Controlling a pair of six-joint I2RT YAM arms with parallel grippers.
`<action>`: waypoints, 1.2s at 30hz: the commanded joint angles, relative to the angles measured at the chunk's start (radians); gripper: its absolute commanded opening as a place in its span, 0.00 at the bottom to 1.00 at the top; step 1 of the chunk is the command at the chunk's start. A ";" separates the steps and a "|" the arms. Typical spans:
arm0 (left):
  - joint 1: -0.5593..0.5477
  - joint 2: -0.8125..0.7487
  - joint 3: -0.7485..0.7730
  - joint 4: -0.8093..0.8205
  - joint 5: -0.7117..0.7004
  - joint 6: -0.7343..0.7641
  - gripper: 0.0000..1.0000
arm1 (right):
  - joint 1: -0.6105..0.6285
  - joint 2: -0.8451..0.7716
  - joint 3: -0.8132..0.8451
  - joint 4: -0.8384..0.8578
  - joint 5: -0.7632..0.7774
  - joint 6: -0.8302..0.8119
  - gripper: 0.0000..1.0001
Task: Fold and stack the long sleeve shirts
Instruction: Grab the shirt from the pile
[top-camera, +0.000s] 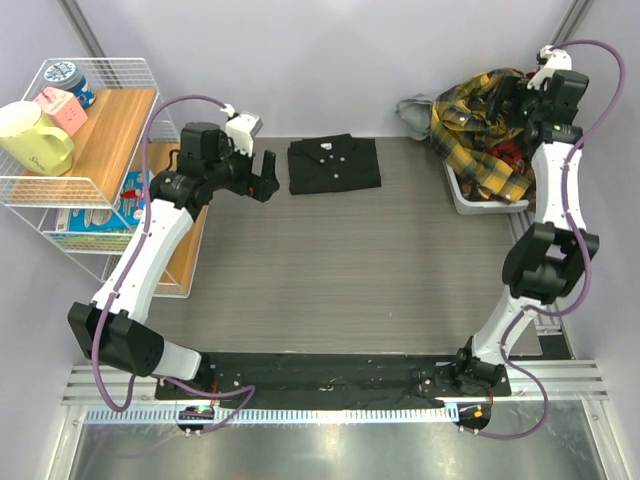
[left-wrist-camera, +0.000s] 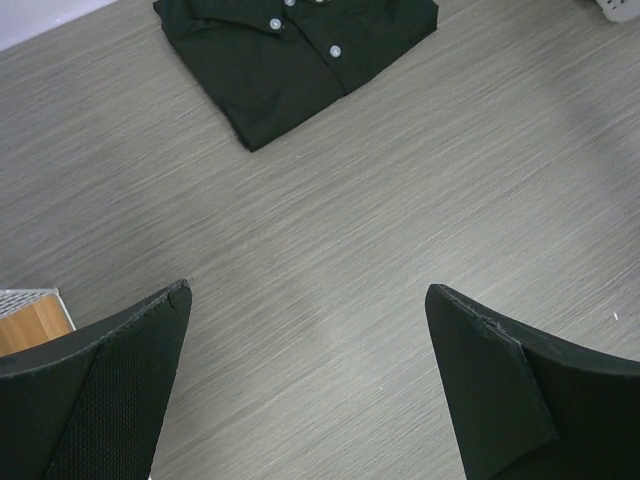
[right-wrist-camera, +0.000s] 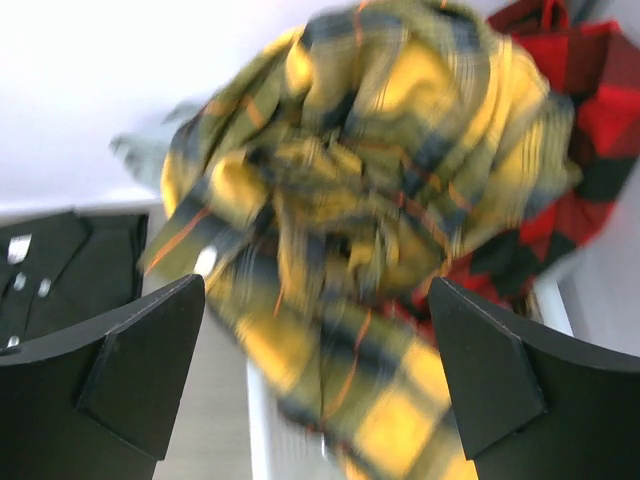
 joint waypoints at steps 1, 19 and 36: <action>0.001 0.009 -0.006 0.040 0.006 0.024 1.00 | 0.006 0.129 0.148 0.124 0.019 0.067 1.00; 0.001 -0.002 -0.065 0.020 -0.063 0.039 1.00 | 0.093 0.492 0.324 0.257 0.027 0.073 0.83; 0.002 -0.033 -0.013 0.026 -0.095 -0.048 1.00 | 0.056 -0.014 0.342 0.342 -0.404 0.433 0.01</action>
